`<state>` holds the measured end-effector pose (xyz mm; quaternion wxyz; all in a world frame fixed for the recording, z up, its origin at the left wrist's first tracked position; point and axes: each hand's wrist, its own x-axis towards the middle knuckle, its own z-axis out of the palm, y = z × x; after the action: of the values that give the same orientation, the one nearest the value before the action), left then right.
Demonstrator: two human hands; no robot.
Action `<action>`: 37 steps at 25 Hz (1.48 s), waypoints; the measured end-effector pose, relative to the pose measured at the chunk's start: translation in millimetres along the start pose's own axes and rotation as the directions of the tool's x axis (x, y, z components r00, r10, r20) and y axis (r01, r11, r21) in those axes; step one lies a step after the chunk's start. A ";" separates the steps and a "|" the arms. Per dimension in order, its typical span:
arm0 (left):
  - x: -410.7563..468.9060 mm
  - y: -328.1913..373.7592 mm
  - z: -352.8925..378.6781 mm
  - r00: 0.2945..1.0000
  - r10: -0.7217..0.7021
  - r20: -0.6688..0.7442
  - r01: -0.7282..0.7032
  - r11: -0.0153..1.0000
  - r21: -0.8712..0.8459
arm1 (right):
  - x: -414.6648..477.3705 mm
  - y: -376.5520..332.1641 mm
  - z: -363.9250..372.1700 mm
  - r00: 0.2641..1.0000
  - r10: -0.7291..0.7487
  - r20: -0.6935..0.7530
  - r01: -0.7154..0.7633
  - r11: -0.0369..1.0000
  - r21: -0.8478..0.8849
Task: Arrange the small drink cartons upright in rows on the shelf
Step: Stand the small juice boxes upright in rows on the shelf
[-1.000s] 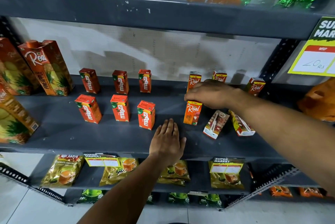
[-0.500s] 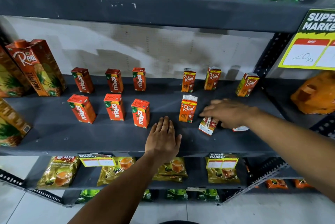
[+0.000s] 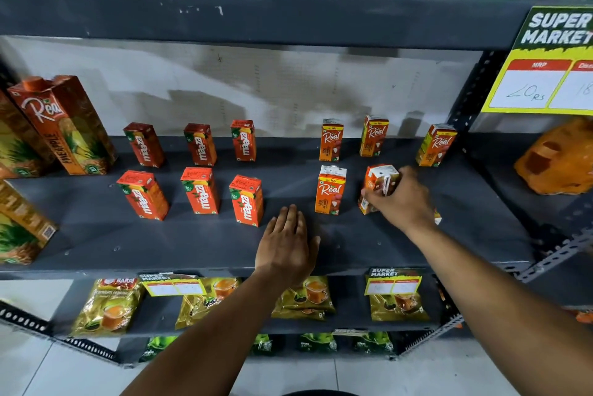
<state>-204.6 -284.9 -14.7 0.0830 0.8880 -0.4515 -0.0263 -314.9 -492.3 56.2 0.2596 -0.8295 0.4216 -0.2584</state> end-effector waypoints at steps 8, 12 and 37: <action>0.8 -0.9 1.1 1.000 -0.002 -0.003 0.002 1.000 -0.004 | 14.1 -15.5 -20.8 0.989 0.002 0.146 0.015 0.993 -0.114; 2.5 -0.4 3.1 1.000 -0.005 0.009 0.005 1.000 0.004 | 37.5 -32.2 -39.9 0.910 -0.101 0.402 0.221 0.939 -0.263; 0.2 -0.8 3.0 1.000 -0.001 -0.018 0.001 1.000 -0.010 | 52.7 -4.8 -72.5 0.860 0.199 0.471 0.168 0.759 -0.628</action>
<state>-204.3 -284.9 -17.8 0.0916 0.8880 -0.4501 -0.0210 -332.1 -549.2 123.4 0.0599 -0.9012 0.4074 0.1355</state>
